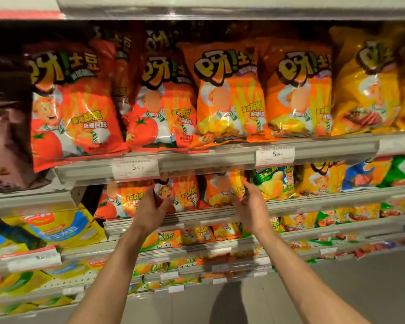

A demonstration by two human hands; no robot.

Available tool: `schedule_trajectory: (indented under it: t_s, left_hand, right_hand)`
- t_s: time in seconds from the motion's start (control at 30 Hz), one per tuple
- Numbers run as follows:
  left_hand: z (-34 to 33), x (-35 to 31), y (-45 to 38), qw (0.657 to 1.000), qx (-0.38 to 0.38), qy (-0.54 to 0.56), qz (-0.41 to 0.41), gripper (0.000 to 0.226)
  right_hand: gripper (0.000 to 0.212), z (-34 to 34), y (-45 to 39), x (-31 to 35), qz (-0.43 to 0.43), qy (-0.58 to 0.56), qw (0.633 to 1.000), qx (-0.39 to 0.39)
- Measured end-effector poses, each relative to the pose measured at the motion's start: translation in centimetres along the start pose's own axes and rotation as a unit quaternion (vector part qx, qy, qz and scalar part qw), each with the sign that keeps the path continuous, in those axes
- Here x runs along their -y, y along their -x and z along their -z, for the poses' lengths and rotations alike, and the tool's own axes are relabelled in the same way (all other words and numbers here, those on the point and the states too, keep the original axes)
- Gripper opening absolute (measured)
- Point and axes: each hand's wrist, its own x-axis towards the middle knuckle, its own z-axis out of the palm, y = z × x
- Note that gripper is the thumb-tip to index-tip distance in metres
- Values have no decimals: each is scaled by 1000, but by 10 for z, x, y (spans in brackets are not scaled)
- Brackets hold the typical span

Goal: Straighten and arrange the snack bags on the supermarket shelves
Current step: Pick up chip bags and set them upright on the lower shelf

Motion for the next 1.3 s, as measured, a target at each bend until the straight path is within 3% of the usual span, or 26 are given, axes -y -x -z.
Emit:
schedule_trajectory:
  t_s: [0.13, 0.23, 0.3, 0.4, 0.6, 0.77, 0.9, 1.03, 1.23, 1.3]
  left_hand:
    - [-3, -3, -2, 999, -3, -31, -10, 28]
    - [-5, -4, 3, 999, -37, -17, -17, 25]
    - [-8, -3, 9, 997, -70, 4, -23, 26]
    - [-8, -3, 17, 992, -112, 14, -49, 29]
    - [-10, -7, 34, 974, -213, 20, -77, 34]
    - [-50, -39, 38, 983, -142, 41, -110, 7]
    - [-92, -65, 29, 991, -95, 52, -85, 42]
    - [-122, -80, 17, 991, -96, 37, -84, 64]
    - [-139, -86, 7, 994, -74, 75, -37, 72]
    - [-140, -82, 6, 994, -56, 93, -11, 65]
  right_hand:
    - [59, -2, 6, 7, 12, 67, 998, -7]
    - [52, -1, 8, 12, 36, 80, 996, 4]
    - [44, 2, 9, 13, 25, 47, 999, 7]
    - [58, 9, 9, 13, -48, -34, 998, 34]
    - [29, 35, 5, 8, -60, -81, 994, 39]
    - [17, 80, 4, -5, -18, 10, 999, -39]
    - [35, 116, -6, -19, 10, 50, 992, -111]
    - [57, 127, -35, -30, -14, 88, 995, -40]
    - [26, 122, -53, -40, 13, -5, 1000, 9]
    - [33, 124, -61, -44, -7, -14, 999, 39]
